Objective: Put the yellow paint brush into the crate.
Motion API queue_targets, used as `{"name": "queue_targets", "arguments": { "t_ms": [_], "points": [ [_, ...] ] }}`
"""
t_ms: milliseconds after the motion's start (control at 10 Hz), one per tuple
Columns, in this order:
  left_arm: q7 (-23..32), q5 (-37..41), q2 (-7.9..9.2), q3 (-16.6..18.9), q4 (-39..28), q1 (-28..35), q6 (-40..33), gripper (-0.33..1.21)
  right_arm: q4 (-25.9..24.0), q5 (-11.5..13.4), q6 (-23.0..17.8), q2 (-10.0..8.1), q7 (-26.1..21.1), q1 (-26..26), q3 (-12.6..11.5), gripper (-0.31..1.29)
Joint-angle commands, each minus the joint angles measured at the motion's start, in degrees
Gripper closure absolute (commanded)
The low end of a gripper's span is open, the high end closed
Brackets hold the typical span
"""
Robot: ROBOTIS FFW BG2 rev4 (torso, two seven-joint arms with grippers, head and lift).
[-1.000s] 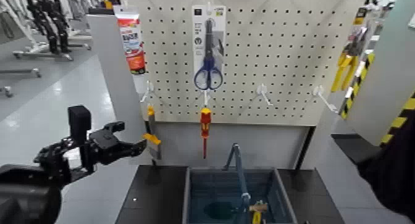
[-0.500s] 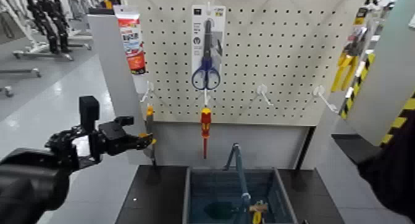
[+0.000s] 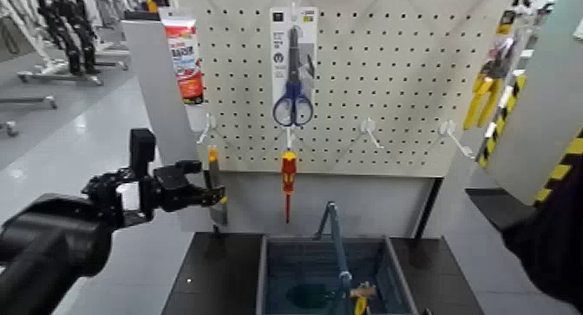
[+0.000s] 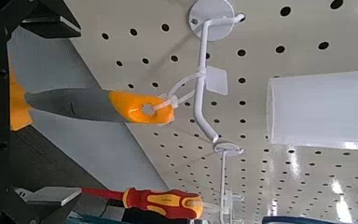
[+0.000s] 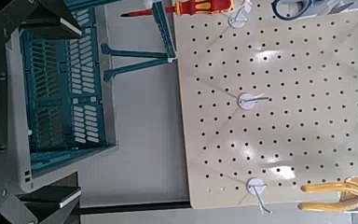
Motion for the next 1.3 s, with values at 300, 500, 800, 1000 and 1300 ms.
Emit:
{"name": "queue_targets", "arguments": {
  "t_ms": [300, 500, 800, 1000, 1300],
  "points": [
    [-0.4, 0.8, -0.06, -3.4, 3.6, -3.4, -0.7, 0.35, 0.1, -0.1, 0.0, -0.18, 0.1, -0.3, 0.3, 0.13],
    [0.1, 0.7, -0.32, -3.8, 3.7, -3.4, -0.1, 0.94, 0.1, -0.1, 0.0, -0.18, 0.1, -0.2, 0.2, 0.13],
    [1.2, 1.1, -0.41, -3.4, 3.7, -3.2, -0.4, 1.13, 0.0, -0.1, 0.0, -0.18, 0.1, 0.0, 0.0, 0.13],
    [1.3, 1.1, -0.32, -3.2, 3.7, -2.9, -0.7, 1.13, 0.0, -0.1, 0.0, -0.18, 0.1, -0.1, -0.1, 0.12],
    [1.4, 1.1, -0.32, -3.0, 3.6, -2.7, -1.0, 1.13, 0.0, -0.1, 0.0, -0.26, 0.2, -0.1, -0.2, 0.13]
  ]
}}
